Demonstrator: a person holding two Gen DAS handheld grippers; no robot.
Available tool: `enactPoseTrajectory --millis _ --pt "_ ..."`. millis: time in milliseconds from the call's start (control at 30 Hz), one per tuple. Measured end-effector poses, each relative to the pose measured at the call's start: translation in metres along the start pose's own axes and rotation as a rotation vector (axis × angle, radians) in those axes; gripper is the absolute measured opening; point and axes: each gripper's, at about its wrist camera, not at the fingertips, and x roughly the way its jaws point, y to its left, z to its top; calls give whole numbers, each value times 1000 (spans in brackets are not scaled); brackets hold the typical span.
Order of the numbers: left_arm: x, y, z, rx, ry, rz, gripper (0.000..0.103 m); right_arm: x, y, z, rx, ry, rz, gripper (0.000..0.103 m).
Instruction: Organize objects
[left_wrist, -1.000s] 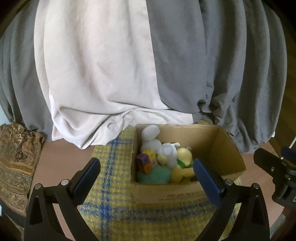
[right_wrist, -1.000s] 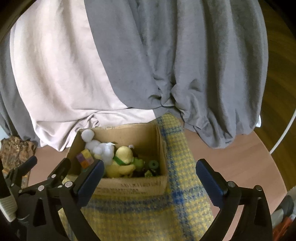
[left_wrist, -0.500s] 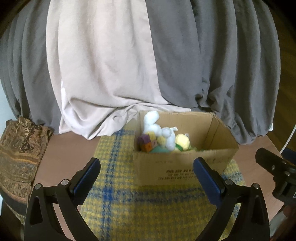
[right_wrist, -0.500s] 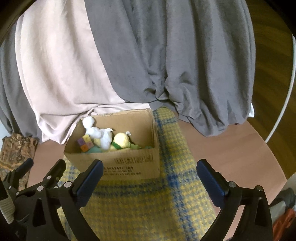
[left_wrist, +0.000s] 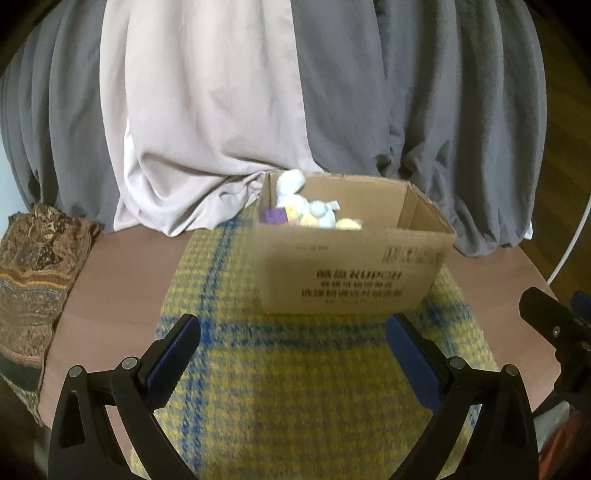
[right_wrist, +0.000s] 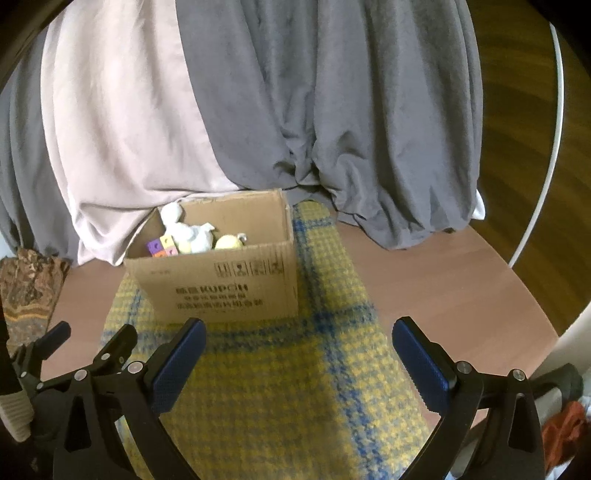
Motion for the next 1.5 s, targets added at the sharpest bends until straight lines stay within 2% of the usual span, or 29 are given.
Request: enactPoseTrajectory --millis 567,933,1500 --pt "-10 5 -69 29 56 14 102 -9 -15 -70 43 73 26 101" --pt "-5 6 -101 40 87 41 102 -3 -24 -100 75 110 25 101" --pt "-4 7 -112 42 110 46 102 0 -24 -113 72 138 32 101"
